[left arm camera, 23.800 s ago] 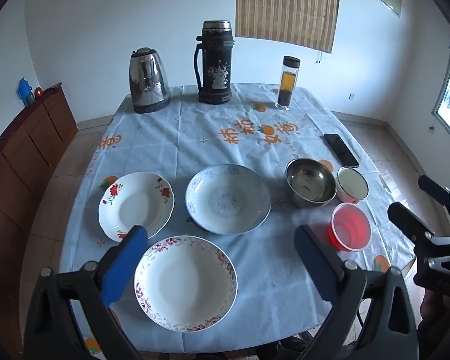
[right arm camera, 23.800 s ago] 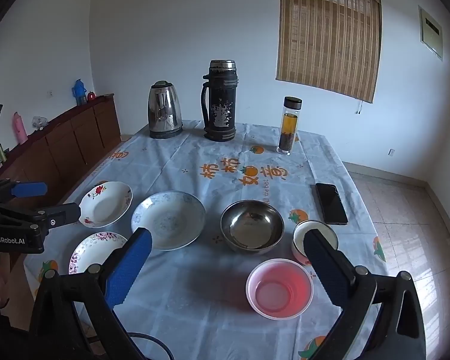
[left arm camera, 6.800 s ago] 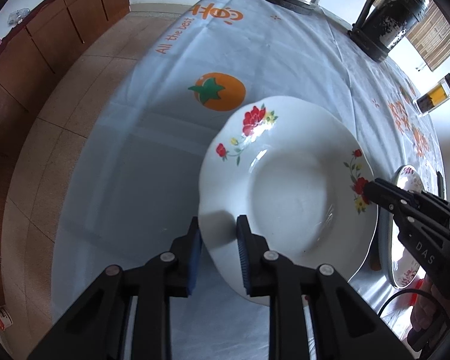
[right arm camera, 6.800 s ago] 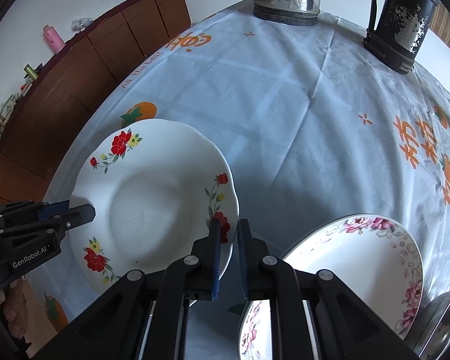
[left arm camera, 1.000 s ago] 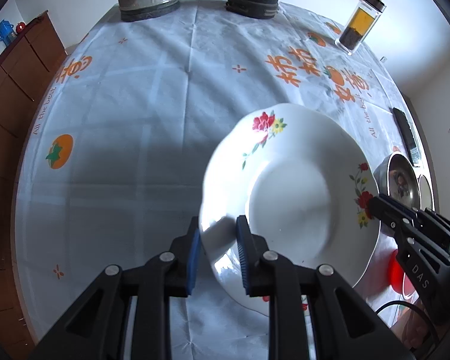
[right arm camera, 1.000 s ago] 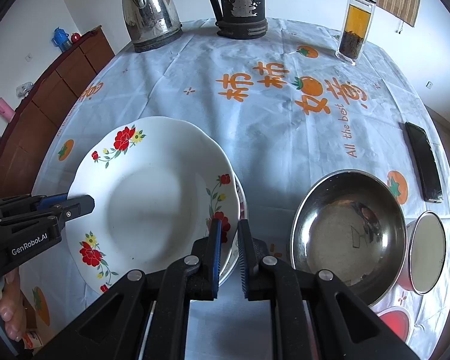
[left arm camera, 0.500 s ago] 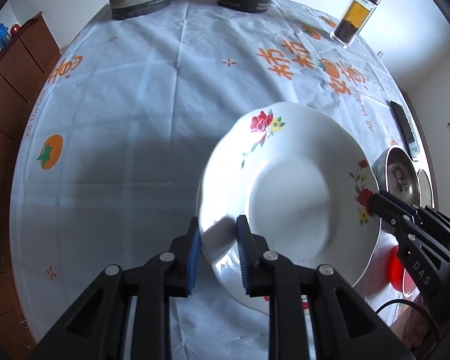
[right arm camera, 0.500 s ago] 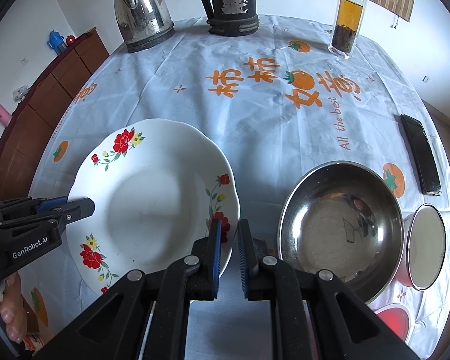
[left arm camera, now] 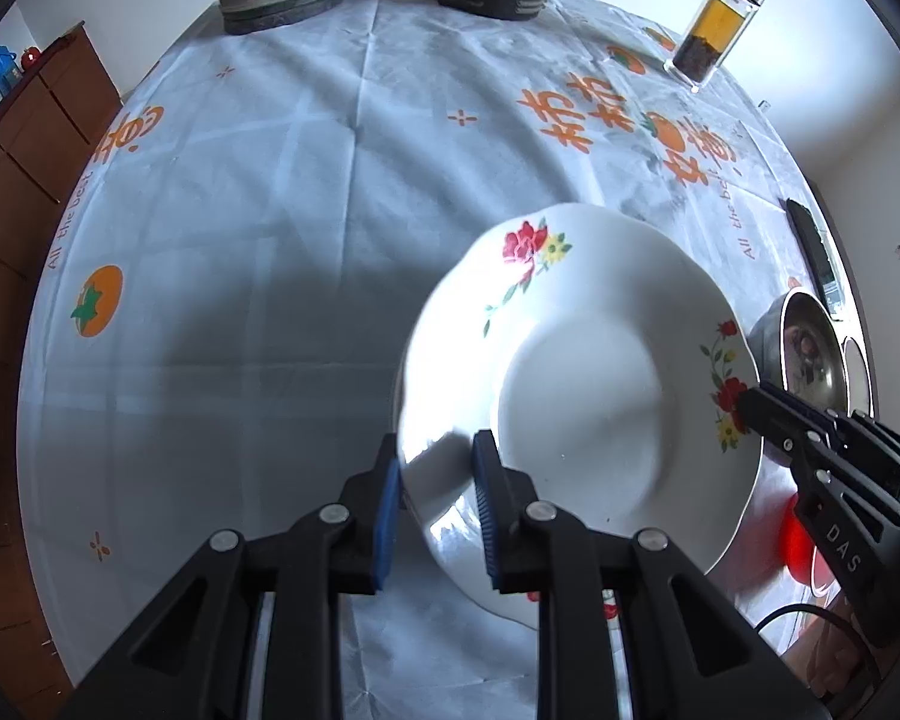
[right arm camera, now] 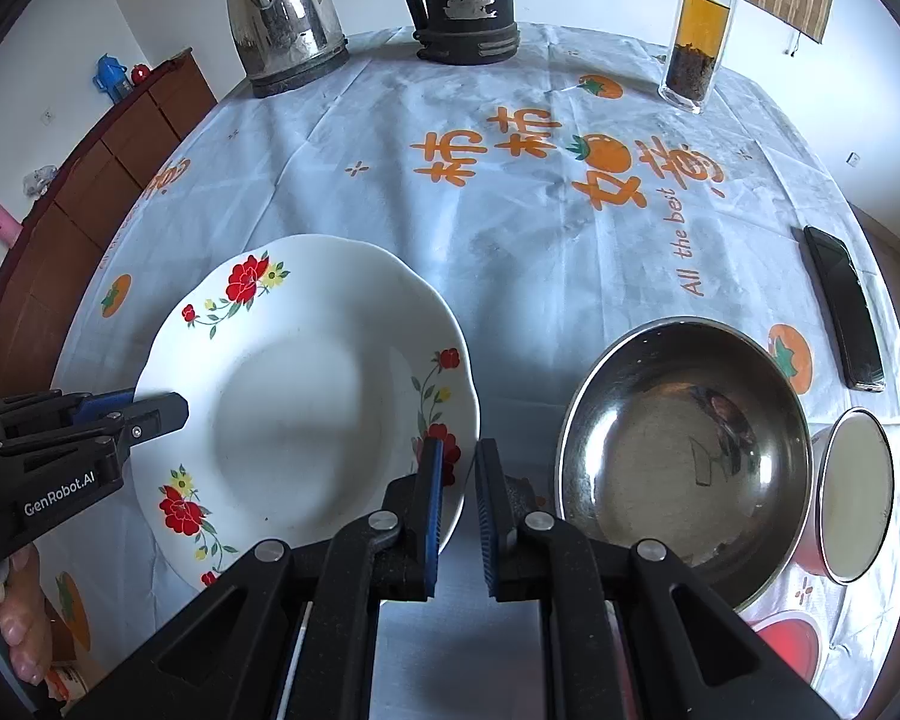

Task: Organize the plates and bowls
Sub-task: 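Lower the red-flower plate onto the stacked plates with both tools, then open both tools to release the red-flower plate on the stack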

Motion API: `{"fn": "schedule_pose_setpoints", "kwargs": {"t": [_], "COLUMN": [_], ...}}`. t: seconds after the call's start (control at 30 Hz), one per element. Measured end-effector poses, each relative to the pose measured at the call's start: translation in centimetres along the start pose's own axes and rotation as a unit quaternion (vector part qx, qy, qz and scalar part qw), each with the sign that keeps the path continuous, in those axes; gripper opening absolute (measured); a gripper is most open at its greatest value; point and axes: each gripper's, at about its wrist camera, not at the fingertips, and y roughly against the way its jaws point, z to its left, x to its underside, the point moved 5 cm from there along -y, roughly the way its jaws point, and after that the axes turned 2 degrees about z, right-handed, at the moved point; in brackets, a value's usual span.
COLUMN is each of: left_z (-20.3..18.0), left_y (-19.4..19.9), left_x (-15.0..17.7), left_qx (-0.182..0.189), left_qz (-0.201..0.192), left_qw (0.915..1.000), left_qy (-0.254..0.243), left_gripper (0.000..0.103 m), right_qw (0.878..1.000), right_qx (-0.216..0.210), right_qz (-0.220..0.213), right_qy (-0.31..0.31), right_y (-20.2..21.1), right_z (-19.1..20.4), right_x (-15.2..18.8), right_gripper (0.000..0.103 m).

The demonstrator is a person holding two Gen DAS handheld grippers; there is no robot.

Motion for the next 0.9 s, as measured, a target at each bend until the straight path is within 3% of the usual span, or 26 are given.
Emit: {"fn": "schedule_pose_setpoints", "kwargs": {"t": [0.9], "left_z": [0.3], "left_y": [-1.4], "left_x": [0.2], "left_qx": [-0.012], "left_qz": [-0.004], "left_qw": [0.9999], "left_qy": [0.0], "left_gripper": [0.022], "right_qw": [1.0], "right_qx": [-0.002], "right_qz": [0.014], "right_qy": [0.015], "right_y": [-1.4], "right_z": [0.5], "right_x": [0.3], "right_gripper": [0.011]}}
